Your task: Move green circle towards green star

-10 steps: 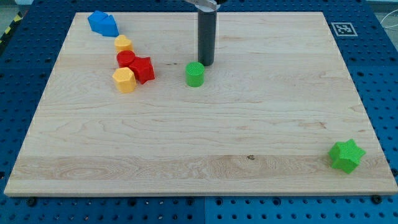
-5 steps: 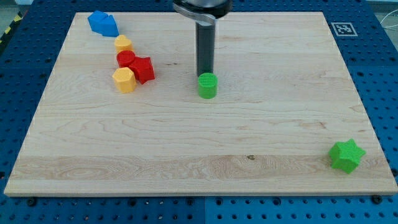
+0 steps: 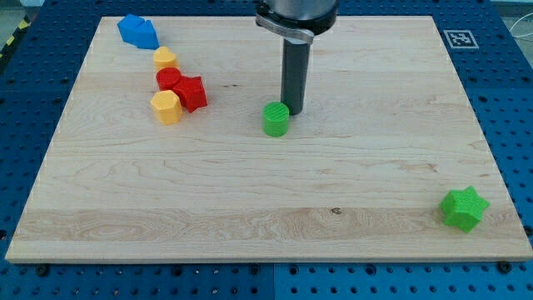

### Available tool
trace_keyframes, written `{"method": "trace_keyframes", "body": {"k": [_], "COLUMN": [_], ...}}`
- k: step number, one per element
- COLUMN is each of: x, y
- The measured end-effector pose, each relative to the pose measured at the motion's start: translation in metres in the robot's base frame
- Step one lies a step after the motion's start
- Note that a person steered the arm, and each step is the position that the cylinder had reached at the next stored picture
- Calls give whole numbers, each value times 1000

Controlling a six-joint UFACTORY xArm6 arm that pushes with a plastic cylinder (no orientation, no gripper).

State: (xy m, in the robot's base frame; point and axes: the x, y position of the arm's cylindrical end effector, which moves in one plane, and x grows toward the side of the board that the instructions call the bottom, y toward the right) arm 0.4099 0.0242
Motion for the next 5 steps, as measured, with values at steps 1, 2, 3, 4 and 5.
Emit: {"method": "trace_keyframes", "body": {"k": [1, 2, 3, 4, 5], "x": [0, 0, 0, 4, 18], "y": [-17, -30, -45, -56, -56]}}
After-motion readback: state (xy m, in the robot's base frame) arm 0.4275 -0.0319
